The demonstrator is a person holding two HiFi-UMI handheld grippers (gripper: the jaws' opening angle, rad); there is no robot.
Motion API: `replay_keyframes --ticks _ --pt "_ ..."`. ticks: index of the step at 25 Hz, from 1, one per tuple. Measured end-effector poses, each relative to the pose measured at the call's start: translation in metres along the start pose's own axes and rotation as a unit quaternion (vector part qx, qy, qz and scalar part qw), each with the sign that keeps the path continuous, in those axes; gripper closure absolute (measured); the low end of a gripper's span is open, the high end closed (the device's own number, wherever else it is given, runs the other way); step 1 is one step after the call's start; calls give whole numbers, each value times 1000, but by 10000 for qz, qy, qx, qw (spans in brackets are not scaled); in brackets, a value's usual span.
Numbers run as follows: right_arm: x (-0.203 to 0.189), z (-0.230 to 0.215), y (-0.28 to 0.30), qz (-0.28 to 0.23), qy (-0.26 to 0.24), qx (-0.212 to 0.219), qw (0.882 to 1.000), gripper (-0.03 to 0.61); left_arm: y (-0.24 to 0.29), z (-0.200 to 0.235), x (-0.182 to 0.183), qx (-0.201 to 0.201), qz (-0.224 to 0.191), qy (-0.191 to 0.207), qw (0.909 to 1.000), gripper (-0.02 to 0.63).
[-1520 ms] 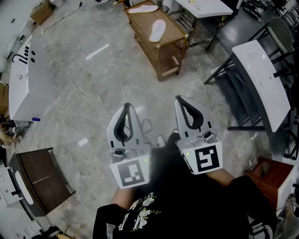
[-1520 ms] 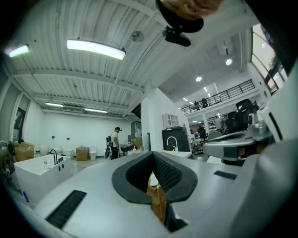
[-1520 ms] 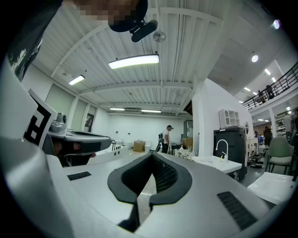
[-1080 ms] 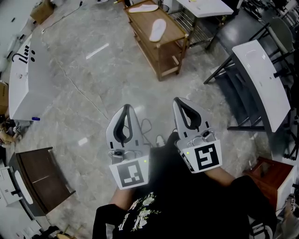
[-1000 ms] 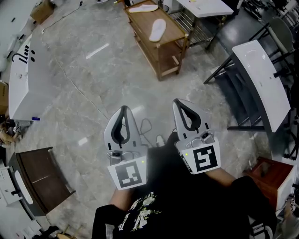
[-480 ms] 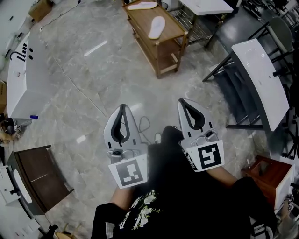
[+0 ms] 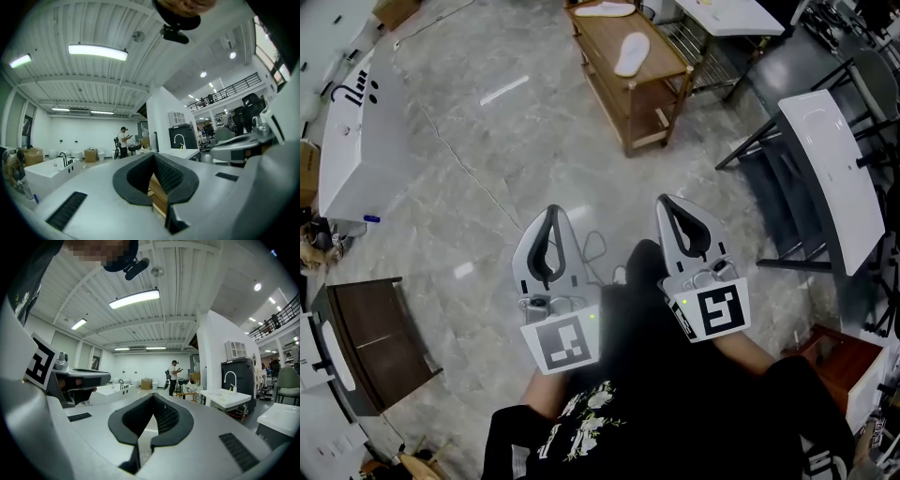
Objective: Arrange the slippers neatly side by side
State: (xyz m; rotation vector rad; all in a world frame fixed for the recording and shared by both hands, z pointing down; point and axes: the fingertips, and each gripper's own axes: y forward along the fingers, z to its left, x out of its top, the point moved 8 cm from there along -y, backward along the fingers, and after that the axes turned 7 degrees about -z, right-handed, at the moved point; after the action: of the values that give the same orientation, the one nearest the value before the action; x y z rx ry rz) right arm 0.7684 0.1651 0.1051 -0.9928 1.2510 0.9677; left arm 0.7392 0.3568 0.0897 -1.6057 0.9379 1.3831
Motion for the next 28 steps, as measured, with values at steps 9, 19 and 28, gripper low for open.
replay_keyframes --ticks 9,19,28 --pt "-6 2 13 14 107 -24 9999 580 10 7 -3 -43 56 17 10000 612" --pt "-18 -4 53 221 152 206 9994 580 32 28 -18 136 324 16 9994 612" --pt "-36 -2 87 501 287 568 9967 581 55 46 -31 268 575 -125 9979 612"
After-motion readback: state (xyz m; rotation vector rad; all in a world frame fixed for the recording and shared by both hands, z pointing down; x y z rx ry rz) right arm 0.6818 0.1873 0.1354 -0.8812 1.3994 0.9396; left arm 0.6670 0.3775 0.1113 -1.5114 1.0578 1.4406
